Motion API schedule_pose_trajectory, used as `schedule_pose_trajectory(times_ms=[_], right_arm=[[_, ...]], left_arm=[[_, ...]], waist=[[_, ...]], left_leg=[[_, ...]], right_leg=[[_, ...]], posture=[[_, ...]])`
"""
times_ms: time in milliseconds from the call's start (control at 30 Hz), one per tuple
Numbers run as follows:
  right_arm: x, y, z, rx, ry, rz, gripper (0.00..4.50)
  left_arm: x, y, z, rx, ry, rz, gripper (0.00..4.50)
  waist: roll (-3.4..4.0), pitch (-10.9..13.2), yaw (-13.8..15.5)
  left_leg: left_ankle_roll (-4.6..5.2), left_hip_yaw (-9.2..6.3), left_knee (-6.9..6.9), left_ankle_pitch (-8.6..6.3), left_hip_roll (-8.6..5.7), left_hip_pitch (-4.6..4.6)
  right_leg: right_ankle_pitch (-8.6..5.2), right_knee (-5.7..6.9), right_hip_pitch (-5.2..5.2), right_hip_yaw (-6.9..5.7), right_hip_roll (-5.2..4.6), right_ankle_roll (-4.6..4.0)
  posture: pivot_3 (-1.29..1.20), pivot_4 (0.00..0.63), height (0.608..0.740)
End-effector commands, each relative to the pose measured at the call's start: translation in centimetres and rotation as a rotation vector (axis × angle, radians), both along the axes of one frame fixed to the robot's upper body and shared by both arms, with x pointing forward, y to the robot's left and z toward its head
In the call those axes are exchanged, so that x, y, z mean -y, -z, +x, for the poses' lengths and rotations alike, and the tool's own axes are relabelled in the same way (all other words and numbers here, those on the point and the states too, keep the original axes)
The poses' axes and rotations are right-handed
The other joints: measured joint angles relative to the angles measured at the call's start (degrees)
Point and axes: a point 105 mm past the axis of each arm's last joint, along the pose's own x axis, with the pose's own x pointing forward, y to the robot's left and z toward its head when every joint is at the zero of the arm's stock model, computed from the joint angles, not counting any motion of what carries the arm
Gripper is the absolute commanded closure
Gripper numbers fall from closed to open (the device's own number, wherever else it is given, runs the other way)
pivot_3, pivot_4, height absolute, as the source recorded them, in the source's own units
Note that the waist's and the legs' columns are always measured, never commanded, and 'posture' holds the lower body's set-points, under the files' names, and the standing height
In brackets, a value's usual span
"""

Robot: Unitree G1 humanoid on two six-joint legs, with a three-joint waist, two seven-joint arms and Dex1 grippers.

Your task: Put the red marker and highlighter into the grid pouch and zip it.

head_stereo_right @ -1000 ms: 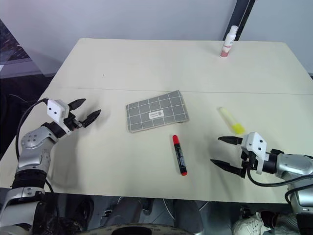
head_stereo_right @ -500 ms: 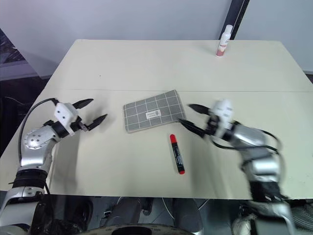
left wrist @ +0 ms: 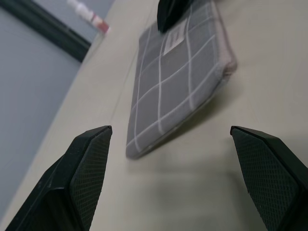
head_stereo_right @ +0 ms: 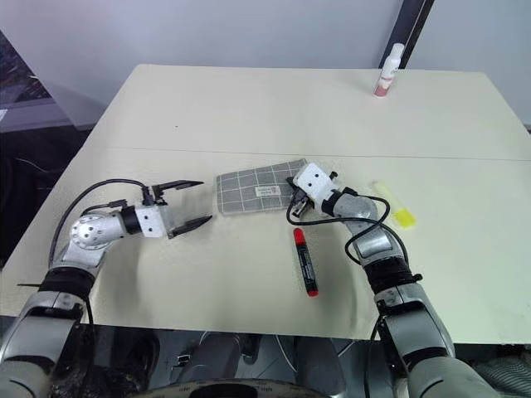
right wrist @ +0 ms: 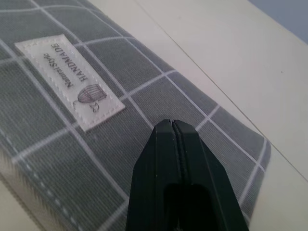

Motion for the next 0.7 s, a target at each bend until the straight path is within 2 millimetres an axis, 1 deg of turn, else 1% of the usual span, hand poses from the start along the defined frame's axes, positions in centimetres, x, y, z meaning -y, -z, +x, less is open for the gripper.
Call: schedule_pose_trajectory(times_ms=[33,133,300,400,467,500,567,600,633,700], right_arm=[[-0.2,-0.3,-0.2,0.017,-0.038,-0.030,4.47],[-0.2,-0.4,-0.5,0.017,-0.045,-0.023,4.47],[0.0,-0.5,-0.9,0.018,-0.049,-0.020,4.47],[0.2,-0.8,-0.9,0.028,-0.038,-0.009,4.50],[0.2,-1.2,-0.9,0.035,-0.032,0.010,4.50],[0.2,-1.3,-0.9,0.038,-0.032,0.014,4.50],[0.3,-1.4,-0.9,0.043,-0.034,0.013,4.50],[0.3,-1.5,-0.9,0.046,-0.034,0.015,4.50],[0.3,-1.7,-0.9,0.049,-0.033,0.018,4.50],[0.3,-2.2,-0.8,0.061,-0.027,0.036,4.50]], left_arm=[[1.3,0.4,0.2,0.052,0.042,0.042,0.34],[2.2,1.0,0.8,0.064,0.045,0.072,0.34],[2.7,0.8,2.3,0.084,-0.005,0.065,0.34],[3.0,1.2,2.3,0.033,0.003,0.053,1.16],[3.4,1.5,2.1,0.019,0.023,0.051,2.11],[3.6,1.6,2.0,0.012,0.031,0.046,2.70],[4.2,2.2,1.5,-0.010,0.068,0.054,3.72],[4.5,2.3,1.2,-0.013,0.086,0.052,4.16],[4.8,2.4,1.0,-0.018,0.102,0.047,4.47],[5.0,2.4,0.9,-0.026,0.106,0.033,4.47]], waist=[[0.00,0.0,-0.1],[0.01,0.0,-0.1],[0.02,0.0,0.1],[0.02,0.0,0.0],[0.01,0.0,-0.1],[0.01,0.0,-0.1],[0.07,-0.1,-0.1],[0.10,-0.1,0.0],[0.17,-0.1,0.0],[0.20,-0.2,0.0]], left_leg=[[0.00,0.00,0.00,0.00,0.00,0.00],[0.02,-0.02,0.00,0.01,0.01,0.01],[0.03,-0.03,0.03,0.03,0.01,0.06],[0.07,-0.03,0.06,0.05,0.01,0.06],[0.08,-0.02,0.06,0.05,0.01,0.06],[0.08,-0.03,0.05,0.05,0.01,0.06],[0.08,-0.03,0.05,0.06,0.01,0.06],[0.08,-0.03,0.05,0.05,0.01,0.06],[0.08,-0.03,0.05,0.05,0.00,0.07],[0.09,-0.02,0.05,0.05,-0.03,0.06]], right_leg=[[0.00,0.02,-0.01,0.01,0.01,0.00],[0.02,0.05,-0.03,0.02,0.05,0.04],[0.06,0.08,0.03,0.02,0.06,0.11],[0.09,0.08,0.04,0.01,0.08,0.16],[0.10,0.08,0.03,0.01,0.08,0.17],[0.10,0.09,0.01,0.02,0.08,0.17],[0.10,0.09,0.02,0.02,0.07,0.17],[0.10,0.09,0.03,0.02,0.07,0.18],[0.10,0.09,0.04,0.01,0.06,0.18],[0.10,0.07,0.06,0.02,0.02,0.18]], posture=[[0.00,0.150,0.740],[0.00,0.150,0.740],[0.00,0.150,0.740],[0.00,0.150,0.740],[0.00,0.150,0.740],[0.00,0.150,0.740],[0.00,0.150,0.740],[0.00,0.150,0.740],[0.00,0.150,0.740],[0.00,0.150,0.740]])
